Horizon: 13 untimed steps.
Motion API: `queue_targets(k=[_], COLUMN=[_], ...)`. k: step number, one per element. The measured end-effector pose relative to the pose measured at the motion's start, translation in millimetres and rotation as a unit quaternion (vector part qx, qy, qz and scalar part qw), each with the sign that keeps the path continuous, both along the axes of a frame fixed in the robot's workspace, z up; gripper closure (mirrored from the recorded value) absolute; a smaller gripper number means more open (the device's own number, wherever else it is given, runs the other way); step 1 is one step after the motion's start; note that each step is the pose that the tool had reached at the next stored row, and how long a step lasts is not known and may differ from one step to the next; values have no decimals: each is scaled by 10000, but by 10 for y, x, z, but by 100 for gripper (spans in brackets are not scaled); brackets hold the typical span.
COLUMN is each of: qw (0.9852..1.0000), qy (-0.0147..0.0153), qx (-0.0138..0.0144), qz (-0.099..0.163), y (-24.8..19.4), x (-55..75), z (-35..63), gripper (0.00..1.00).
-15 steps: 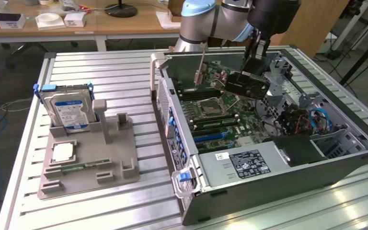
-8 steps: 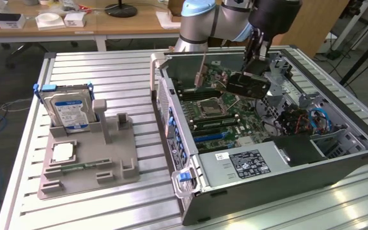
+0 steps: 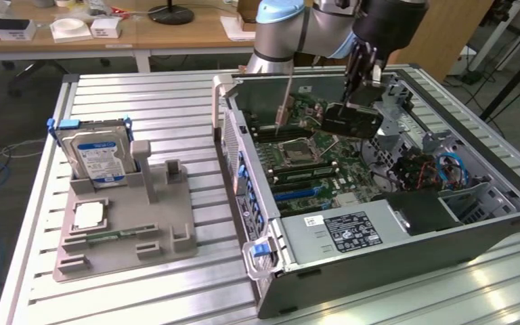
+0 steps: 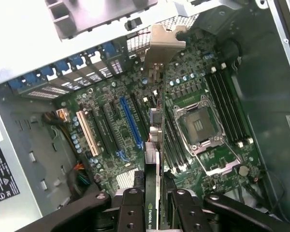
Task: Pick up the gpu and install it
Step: 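Insert the gpu into the slot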
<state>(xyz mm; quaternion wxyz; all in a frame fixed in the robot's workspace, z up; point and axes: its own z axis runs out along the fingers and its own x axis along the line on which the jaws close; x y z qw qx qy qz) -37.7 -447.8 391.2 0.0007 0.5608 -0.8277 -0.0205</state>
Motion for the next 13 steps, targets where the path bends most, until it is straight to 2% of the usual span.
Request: queue_targets(k=[6,13], qw=[9995,9976], qy=[0,0], qx=[0,0], qz=[315,687], y=[0,0], x=[17,42], z=[-9,-22], gripper=[74,74])
